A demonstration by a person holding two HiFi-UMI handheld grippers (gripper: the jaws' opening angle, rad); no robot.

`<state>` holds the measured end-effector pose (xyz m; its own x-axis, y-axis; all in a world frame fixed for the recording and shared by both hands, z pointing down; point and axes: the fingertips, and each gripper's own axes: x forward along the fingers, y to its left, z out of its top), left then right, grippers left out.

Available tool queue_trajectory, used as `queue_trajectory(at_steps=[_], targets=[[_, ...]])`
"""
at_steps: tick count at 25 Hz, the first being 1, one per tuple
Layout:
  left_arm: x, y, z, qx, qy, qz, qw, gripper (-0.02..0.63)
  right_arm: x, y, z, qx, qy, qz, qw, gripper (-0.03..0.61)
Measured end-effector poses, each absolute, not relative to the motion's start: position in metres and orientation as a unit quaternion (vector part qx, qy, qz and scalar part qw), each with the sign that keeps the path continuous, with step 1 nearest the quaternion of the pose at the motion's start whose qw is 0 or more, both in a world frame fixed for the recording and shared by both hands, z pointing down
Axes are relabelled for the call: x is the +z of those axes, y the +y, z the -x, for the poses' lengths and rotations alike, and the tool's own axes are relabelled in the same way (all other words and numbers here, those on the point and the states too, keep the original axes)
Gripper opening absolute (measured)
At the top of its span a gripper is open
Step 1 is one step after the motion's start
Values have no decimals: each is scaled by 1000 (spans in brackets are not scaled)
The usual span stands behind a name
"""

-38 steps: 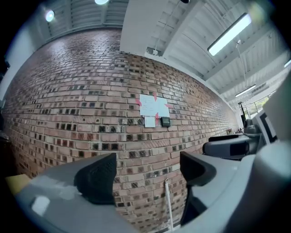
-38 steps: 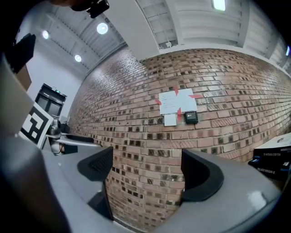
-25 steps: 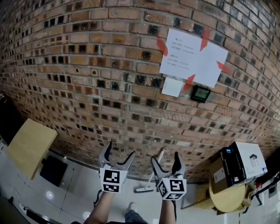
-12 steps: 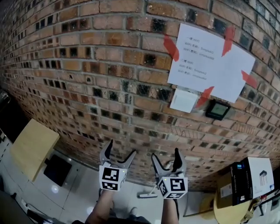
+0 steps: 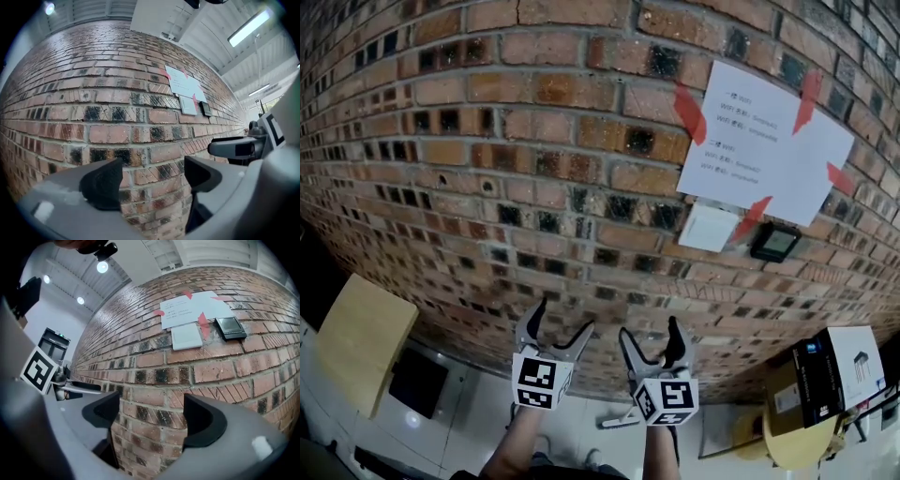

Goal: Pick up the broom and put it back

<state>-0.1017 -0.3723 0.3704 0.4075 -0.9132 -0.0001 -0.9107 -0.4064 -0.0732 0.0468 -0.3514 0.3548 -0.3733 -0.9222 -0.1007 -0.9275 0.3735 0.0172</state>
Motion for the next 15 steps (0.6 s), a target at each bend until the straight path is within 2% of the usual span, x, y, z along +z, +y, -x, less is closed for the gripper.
queue_trajectory(at_steps=[8,15], targets=[[376,-384,72,-30,488,872,34,430,360,-349,-63,42,802,595,28,434],[404,-382,16,-62,423,904,22,430,398,-339,-114,5,764,645,18,434]])
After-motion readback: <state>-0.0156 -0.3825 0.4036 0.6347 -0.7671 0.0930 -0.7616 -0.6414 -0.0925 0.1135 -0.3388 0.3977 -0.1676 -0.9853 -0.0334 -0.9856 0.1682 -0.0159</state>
